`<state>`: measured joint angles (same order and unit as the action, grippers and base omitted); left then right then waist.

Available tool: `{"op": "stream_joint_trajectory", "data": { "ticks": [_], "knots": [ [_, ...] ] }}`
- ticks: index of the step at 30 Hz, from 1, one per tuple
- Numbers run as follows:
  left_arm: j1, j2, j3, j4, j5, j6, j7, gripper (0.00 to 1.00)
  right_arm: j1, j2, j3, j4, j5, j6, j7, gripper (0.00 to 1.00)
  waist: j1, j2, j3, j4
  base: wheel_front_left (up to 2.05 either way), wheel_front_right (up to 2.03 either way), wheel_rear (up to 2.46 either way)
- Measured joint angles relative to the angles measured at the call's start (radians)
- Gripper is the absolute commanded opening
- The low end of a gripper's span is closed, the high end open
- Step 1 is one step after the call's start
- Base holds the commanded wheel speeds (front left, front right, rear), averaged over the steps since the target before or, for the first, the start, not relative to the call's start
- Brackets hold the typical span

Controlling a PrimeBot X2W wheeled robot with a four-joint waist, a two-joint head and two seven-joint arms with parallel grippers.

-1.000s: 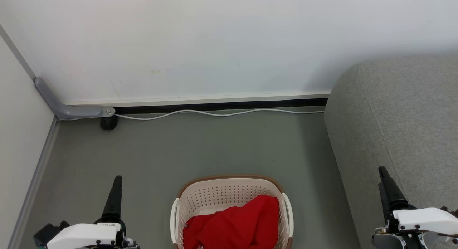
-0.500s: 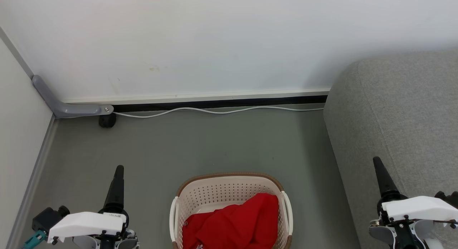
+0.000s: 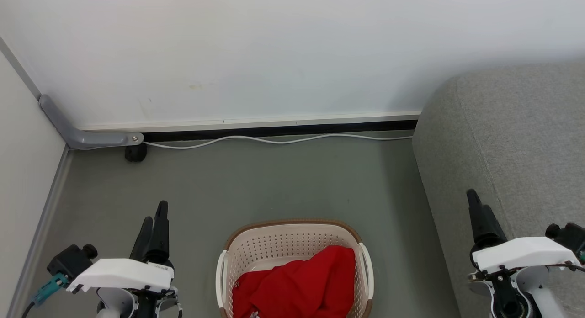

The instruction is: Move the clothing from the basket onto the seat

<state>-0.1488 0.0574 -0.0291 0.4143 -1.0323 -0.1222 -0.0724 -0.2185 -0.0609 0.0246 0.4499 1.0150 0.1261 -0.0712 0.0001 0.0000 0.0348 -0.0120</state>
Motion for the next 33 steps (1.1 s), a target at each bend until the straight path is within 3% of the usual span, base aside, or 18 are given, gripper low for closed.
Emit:
{"op": "stream_joint_trajectory", "data": {
  "ticks": [33],
  "knots": [
    [-0.09,0.016,-0.03,0.096,0.492,-0.001,-0.095,1.0,-0.125,-0.017,0.07,0.125,-0.413,0.0,-0.089,1.0,0.0,0.0,0.012,0.0,0.0,0.0,0.0]
  ]
}}
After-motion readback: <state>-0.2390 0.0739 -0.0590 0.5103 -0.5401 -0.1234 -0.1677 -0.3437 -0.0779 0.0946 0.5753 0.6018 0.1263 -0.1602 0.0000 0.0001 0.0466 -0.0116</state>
